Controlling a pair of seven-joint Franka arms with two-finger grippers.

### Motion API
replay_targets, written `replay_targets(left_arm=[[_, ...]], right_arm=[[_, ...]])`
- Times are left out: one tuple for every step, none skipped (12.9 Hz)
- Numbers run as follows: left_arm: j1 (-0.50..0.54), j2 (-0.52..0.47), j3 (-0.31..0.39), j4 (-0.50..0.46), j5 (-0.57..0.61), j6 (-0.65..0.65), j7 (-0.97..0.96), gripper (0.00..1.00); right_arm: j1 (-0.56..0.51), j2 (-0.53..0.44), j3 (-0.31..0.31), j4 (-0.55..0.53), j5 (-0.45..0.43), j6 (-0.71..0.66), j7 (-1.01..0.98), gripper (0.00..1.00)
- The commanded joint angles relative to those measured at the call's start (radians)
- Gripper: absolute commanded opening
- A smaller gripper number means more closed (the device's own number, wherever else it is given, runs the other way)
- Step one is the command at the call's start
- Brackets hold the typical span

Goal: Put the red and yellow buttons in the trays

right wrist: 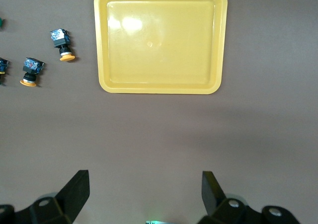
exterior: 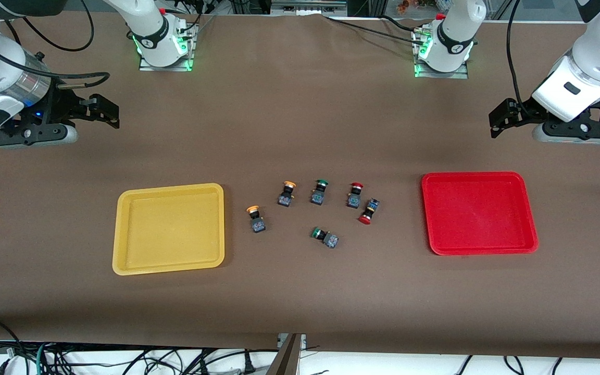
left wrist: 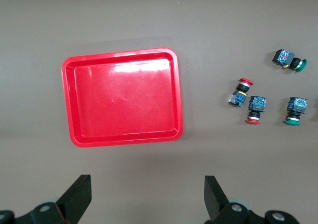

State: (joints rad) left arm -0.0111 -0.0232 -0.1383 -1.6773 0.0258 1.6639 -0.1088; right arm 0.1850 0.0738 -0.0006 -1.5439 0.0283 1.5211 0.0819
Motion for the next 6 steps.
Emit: replay_targets(left_arm=[[0.003,-0.018,-0.003,-0.013,0.020,-0.009,0.000,1.00],[0.003,-0.018,-0.003,-0.013,0.020,-0.010,0.000,1.00],[0.005,-0.017,-0.003,-0.013,0.020,-0.009,0.000,1.00],[0.005,-0.018,-0.003,-0.013,0.020,-0.010,-0.002,1.00],[0.005,-0.018,-0.003,-0.013,0.020,-0.010,-0.002,1.00],[0.005,-0.018,-0.003,-0.013,0.020,-0.010,-0.002,1.00]], right_arm=[[-0.006,-0.003,0.016,0.002,-0.010,-0.003,-0.007,1.00],[0.005,-0.002,0.016,0.001,-0.013,-0.004,-0.007,1.00],[0.013,0.004,0.016,-0.002,-0.015,-0.004,0.001,1.00],[0.019,0.006,0.016,-0.004,-0.015,-0.004,0.006,1.00],[0.020,0.014,0.016,-0.005,-0.015,-0.001,0.006,1.00],[0.024,0.015,0.016,-0.004,-0.013,-0.001,0.003,1.00]])
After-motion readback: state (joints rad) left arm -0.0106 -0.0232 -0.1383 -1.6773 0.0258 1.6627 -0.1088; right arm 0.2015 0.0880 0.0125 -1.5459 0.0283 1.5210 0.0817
